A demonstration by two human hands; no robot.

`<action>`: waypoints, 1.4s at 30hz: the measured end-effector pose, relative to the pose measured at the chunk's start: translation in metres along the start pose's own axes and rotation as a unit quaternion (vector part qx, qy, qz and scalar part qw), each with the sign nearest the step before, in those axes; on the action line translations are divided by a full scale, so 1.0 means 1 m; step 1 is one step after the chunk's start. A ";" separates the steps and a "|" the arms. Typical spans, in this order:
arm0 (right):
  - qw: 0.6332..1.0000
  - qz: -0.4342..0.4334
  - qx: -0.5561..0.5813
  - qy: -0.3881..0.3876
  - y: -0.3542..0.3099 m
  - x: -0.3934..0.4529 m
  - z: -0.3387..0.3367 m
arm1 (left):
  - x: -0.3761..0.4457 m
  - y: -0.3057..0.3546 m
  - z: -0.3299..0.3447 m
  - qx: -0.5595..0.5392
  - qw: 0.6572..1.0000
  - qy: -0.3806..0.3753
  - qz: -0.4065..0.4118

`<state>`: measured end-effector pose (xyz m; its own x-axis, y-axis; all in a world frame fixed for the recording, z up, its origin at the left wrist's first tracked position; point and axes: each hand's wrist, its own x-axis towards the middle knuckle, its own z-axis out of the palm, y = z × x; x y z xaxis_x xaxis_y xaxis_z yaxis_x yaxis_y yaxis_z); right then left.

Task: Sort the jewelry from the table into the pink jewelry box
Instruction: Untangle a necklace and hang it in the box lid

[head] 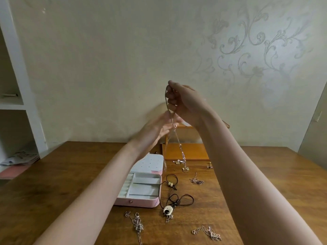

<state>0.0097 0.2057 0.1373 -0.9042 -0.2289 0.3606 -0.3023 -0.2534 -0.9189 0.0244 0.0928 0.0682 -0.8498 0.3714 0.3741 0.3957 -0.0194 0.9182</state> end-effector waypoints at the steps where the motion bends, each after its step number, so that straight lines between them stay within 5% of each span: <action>1: 1.000 0.001 0.008 0.004 0.000 0.001 0.002 | 0.000 0.000 0.003 -0.036 0.999 -0.004 -0.005; 10: 0.993 -0.016 -0.031 0.110 0.001 -0.005 -0.017 | -0.034 -0.031 -0.014 -0.109 0.991 -0.032 -0.066; 14: 0.972 0.066 -0.200 0.104 0.018 -0.017 -0.041 | -0.038 -0.022 -0.049 0.096 0.990 -0.030 -0.095; 18: 0.842 0.181 -0.507 0.009 0.044 -0.015 -0.050 | -0.024 -0.016 -0.073 0.345 0.925 -0.117 -0.104; 19: 0.840 0.161 -0.518 -0.013 0.051 -0.014 -0.044 | -0.019 -0.016 -0.073 0.391 0.903 -0.151 -0.094; 23: 0.962 0.135 -0.167 -0.171 0.087 -0.013 -0.011 | 0.003 -0.018 -0.066 0.493 0.840 -0.207 -0.093; 25: 0.962 0.160 -0.056 -0.214 0.106 -0.009 -0.009 | 0.011 -0.019 -0.068 0.481 0.848 -0.198 -0.099; 30: 0.951 0.189 -0.024 -0.241 0.122 0.002 -0.022 | 0.023 -0.017 -0.086 0.429 0.880 -0.182 -0.090; 35: 0.949 0.157 -0.251 -0.108 0.101 0.030 -0.035 | 0.035 -0.044 -0.103 0.397 0.911 -0.084 -0.072; 42: 0.894 0.078 -0.432 -0.093 0.090 0.058 -0.028 | 0.034 -0.102 -0.104 0.079 0.979 -0.100 -0.157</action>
<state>-0.0781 0.1957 0.0709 -0.9140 -0.3711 0.1639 -0.3701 0.5971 -0.7117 -0.0809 0.0109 0.0011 -0.8589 0.5114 0.0284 0.1884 0.2638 0.9460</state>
